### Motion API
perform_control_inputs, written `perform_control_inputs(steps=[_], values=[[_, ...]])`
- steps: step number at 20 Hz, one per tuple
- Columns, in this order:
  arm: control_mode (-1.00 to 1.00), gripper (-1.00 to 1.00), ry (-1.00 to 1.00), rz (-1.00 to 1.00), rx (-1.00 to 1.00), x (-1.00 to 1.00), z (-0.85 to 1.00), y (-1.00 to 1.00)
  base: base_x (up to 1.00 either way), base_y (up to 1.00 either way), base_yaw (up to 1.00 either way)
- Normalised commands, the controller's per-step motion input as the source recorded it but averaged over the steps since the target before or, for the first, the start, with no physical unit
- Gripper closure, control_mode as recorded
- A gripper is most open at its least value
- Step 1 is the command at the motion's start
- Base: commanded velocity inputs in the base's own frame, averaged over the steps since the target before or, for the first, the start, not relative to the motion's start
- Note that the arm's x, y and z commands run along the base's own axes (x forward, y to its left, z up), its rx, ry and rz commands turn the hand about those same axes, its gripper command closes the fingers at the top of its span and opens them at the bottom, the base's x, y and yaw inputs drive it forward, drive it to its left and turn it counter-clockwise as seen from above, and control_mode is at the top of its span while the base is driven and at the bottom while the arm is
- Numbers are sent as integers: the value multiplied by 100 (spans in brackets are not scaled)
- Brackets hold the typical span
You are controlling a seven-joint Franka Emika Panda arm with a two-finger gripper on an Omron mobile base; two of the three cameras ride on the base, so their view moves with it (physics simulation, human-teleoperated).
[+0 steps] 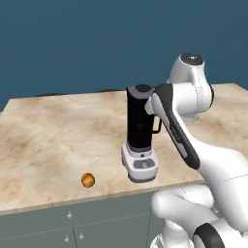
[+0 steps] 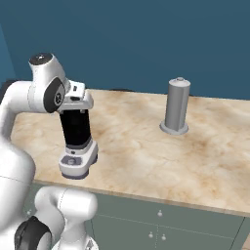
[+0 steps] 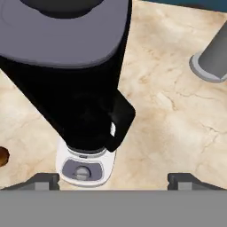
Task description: Open the blender lid, put the peach in the blender, close the lid, and start the blender.
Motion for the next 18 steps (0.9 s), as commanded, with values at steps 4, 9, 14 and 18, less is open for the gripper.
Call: perform_control_inputs(steps=[4, 9, 14, 18], values=[[-100, -100, -33, 0, -1, -41, 96, 15, 0, 0, 0], [-100, -100, -14, 0, 0, -2, 81, 14, 0, 0, 0], [-100, -100, 0, 0, 0, 22, 38, 21, 0, 0, 0], [-100, -100, 0, 2, 0, 43, 2, 21, 0, 0, 0]])
